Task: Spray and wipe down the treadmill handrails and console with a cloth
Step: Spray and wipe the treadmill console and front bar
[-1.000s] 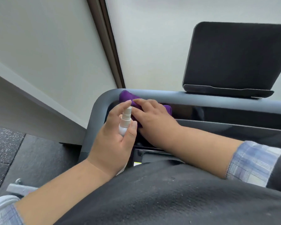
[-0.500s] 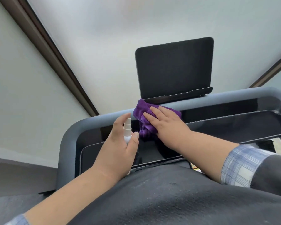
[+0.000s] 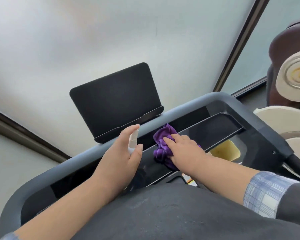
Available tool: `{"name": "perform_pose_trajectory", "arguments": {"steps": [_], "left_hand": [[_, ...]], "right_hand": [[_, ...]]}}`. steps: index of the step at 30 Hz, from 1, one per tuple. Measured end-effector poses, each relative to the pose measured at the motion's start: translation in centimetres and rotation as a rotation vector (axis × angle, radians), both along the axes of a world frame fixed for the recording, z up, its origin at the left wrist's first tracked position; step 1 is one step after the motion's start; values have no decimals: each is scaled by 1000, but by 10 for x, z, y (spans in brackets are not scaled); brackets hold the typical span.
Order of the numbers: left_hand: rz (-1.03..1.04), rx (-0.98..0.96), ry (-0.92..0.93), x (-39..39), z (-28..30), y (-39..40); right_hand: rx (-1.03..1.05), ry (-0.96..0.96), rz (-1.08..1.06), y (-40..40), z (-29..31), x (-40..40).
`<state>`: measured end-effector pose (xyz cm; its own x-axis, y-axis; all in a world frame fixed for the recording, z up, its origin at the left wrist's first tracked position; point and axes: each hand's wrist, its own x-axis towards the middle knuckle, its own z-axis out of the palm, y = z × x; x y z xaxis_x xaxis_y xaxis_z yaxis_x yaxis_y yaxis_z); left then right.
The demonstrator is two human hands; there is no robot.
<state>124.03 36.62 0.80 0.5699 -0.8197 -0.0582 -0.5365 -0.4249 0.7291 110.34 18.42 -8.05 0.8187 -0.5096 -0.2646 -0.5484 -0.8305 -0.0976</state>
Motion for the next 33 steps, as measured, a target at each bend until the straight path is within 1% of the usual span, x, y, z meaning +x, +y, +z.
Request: {"name": "perform_pose_trajectory", "arguments": {"steps": [4, 7, 12, 15, 17, 20, 22, 26, 28, 33], "left_hand": [[3, 1, -52, -12, 11, -58], [-20, 33, 3, -25, 12, -105], [-108, 107, -7, -46, 12, -181], [-86, 127, 39, -50, 15, -224], [-97, 115, 32, -51, 17, -246], [-124, 153, -52, -49, 17, -269], [-139, 266, -142, -45, 16, -279], [-279, 490, -379, -51, 7, -304], [-294, 550, -426, -53, 0, -317], [-312, 581, -468, -54, -11, -347]], "right_hand": [[30, -37, -99, -46, 11, -35], [9, -46, -124, -88, 14, -55], [28, -24, -13, -126, -3, -73], [49, -58, 50, -133, -13, -74], [74, -79, 79, -141, -16, -74], [102, -114, 120, -152, -20, -77], [98, -143, 146, -157, -26, -79], [58, -193, 212, -166, -38, -77], [57, -214, 236, -169, -39, -78], [99, -262, 277, -177, -41, -80]]}}
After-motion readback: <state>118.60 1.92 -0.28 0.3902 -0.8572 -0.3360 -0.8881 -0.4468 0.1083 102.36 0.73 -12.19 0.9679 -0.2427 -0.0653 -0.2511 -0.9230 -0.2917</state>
